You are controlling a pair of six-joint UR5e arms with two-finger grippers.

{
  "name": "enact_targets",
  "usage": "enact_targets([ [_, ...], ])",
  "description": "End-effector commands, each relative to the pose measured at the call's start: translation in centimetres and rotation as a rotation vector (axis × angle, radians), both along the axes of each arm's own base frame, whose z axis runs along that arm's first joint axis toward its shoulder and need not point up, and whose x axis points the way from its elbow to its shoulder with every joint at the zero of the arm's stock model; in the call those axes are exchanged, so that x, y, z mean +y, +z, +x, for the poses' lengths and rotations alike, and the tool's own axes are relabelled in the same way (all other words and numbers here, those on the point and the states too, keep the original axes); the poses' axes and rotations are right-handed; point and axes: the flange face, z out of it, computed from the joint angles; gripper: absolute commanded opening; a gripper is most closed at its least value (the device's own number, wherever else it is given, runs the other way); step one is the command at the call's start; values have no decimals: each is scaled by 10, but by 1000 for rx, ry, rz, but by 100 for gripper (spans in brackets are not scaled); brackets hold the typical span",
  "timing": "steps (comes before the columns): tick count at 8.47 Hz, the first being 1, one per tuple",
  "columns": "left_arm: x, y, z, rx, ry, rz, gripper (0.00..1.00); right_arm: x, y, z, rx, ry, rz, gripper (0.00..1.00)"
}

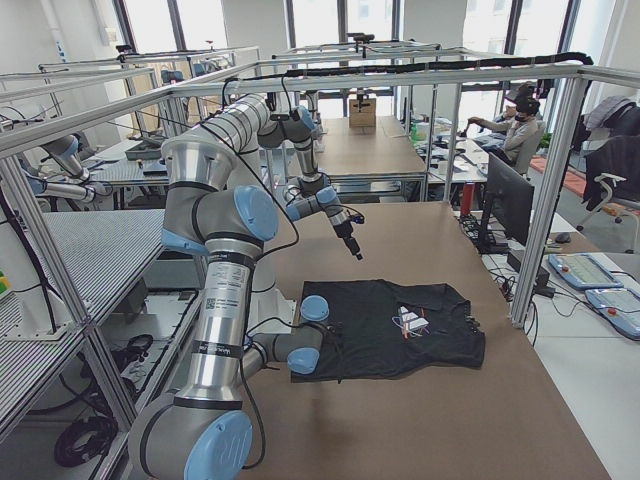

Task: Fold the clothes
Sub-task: 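Move both grippers down to the shirt's bottom hem corners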

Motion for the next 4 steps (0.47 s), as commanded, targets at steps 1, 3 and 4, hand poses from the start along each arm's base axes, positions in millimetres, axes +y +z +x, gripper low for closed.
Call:
enact_targets([
  [1, 1, 0, 2, -6, -14, 10, 100, 17, 14, -22, 33, -11, 12, 94],
  [3, 4, 0, 7, -11, -19, 19, 100, 33, 13, -37, 33, -36, -16, 94],
  [4, 4, 0, 7, -12, -20, 20, 100, 39, 16, -44, 44, -27, -17, 94],
])
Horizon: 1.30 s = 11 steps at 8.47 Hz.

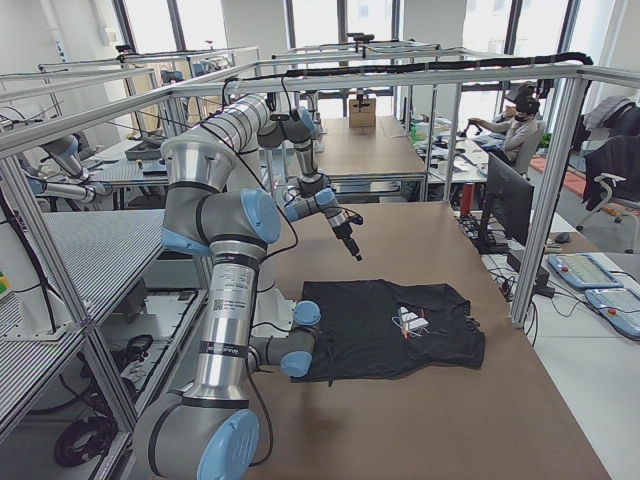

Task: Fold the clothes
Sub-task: 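Move both grippers down to the shirt's bottom hem corners, then grasp the bottom hem corners with the right and left grippers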

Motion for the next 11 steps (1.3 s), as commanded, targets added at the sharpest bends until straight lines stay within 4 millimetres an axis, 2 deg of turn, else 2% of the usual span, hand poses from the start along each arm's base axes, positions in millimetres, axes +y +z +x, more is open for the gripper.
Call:
enact_targets([
  [1, 0, 0, 2, -5, -7, 6, 100, 20, 3, -22, 14, -3, -4, 94],
  [3, 1, -1, 3, -4, -7, 7, 100, 20, 10, -24, 28, -3, -5, 94],
  [4, 0, 0, 5, -7, -6, 7, 100, 19, 21, -28, 49, -2, -10, 94],
  [6, -1, -1, 5, -7, -8, 7, 100, 18, 22, -29, 51, 3, -7, 94],
  [7, -1, 0, 5, -9, -8, 6, 100, 18, 22, -29, 51, 4, -7, 87],
  [9, -1, -1, 6, -8, -7, 8, 100, 18, 21, -30, 50, 12, 0, 43],
  [11, -2, 0, 7, -17, 1, 16, 100, 25, 22, -36, 56, 23, 22, 17],
])
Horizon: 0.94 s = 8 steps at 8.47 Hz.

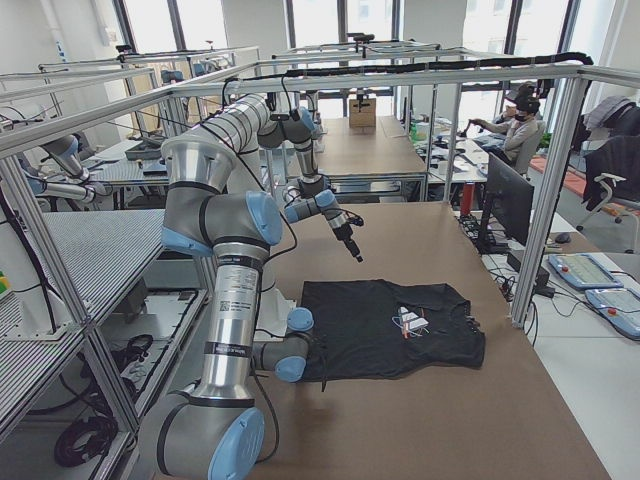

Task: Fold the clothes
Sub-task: 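Grasp the bottom hem corners with the right and left grippers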

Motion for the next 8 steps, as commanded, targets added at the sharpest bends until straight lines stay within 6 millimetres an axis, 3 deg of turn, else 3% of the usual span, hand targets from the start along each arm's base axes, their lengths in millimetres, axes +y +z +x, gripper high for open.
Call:
enact_targets([
  [1, -1, 1, 2, -9, 7, 7, 100, 4, 1, -4, 5, 9, 17, 9],
  [2, -1, 2, 4, -11, 9, 6, 100, 4, 0, -3, 3, 10, 18, 1],
  [6, 0, -3, 2, 2, 11, 8, 100, 1, -24, 8, -45, 20, 28, 0],
  [8, 3, -7, -4, 33, 11, -2, 100, -6, -47, 22, -90, 43, 40, 0],
])
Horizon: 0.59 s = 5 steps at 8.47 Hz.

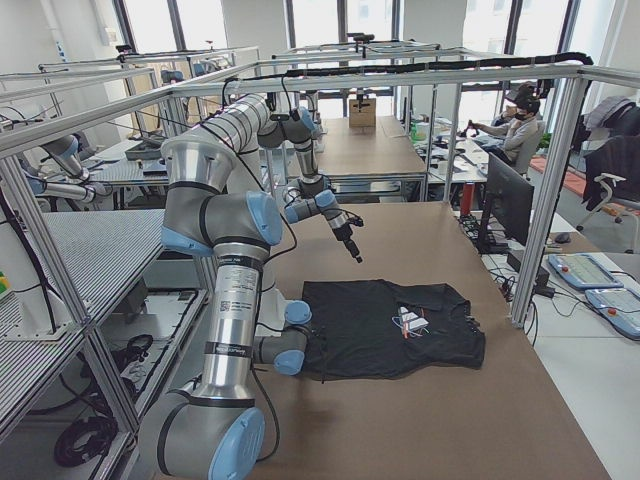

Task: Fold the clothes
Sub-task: 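Grasp the bottom hem corners with the right and left grippers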

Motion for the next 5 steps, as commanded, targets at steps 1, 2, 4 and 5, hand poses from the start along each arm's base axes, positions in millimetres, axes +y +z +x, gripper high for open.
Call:
enact_targets([
  [1, 5, -4, -8, 60, 0, -25, 100, -19, -23, 21, -46, 48, 18, 0],
  [2, 9, 5, -6, 66, 14, -66, 100, -26, -23, 24, -47, 55, 28, 0],
  [4, 38, 40, -6, 132, 50, -78, 100, -39, -31, 28, -64, 53, 76, 0],
  [5, 42, 57, -14, 136, 56, -80, 100, -39, -34, 27, -70, 53, 78, 0],
])
